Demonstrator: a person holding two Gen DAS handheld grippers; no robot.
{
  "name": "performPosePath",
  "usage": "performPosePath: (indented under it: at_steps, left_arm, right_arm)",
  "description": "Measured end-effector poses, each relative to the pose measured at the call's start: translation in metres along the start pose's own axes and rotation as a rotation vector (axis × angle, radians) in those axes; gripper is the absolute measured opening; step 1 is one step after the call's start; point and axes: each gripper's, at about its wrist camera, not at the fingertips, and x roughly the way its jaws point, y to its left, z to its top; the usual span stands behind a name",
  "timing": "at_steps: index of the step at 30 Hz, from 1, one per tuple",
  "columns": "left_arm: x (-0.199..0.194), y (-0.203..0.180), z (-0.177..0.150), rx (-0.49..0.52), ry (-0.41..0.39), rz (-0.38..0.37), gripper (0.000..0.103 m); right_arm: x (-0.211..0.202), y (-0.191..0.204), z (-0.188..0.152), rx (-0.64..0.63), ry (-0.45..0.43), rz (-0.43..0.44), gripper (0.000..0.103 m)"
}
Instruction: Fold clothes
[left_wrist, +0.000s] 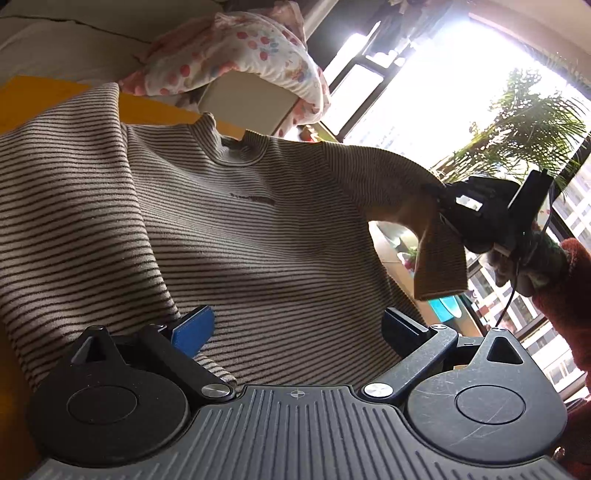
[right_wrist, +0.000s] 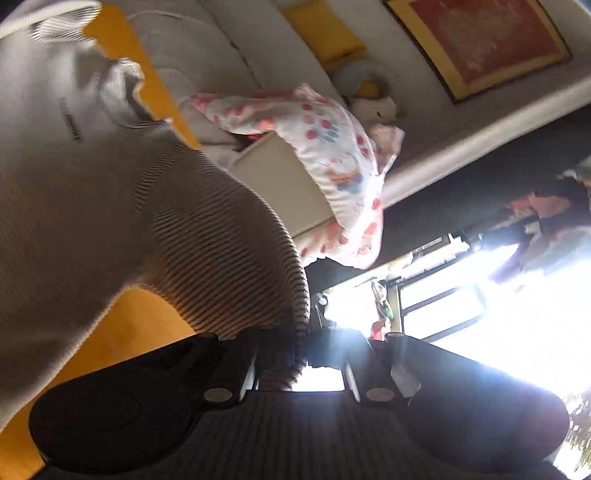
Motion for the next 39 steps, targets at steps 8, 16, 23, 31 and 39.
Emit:
performPosePath:
  at_steps: [8,16,23,31,39]
  left_arm:
    - [-0.002,0.002,0.002,0.002,0.007,0.013,0.100]
    - [-0.014,0.010,-0.001,-0.007,-0.018,0.046,0.100]
    - [-0.033,-0.013,-0.005,0.090,-0.010,0.133,0.101]
    - [-0.072,-0.040,-0.028,0.562,0.030,0.510,0.101]
    - [-0.053,-0.044,-0.046,0.813,0.125,0.705,0.082]
  right_arm:
    - [0.030,-0.043,0.029,0.338,0.086,0.195,0.005]
    - [0.044,-0.035,0.021,0.272,0.133,0.162,0.018]
    - [0.021,-0.052,-0.004,0.439,0.096,0.211,0.053]
    - [-0.040,-0.019,-0.006,0.663,-0.114,0.501,0.072]
    - [-0.054,0.028,-0.014,0.770,-0.116,0.686,0.072]
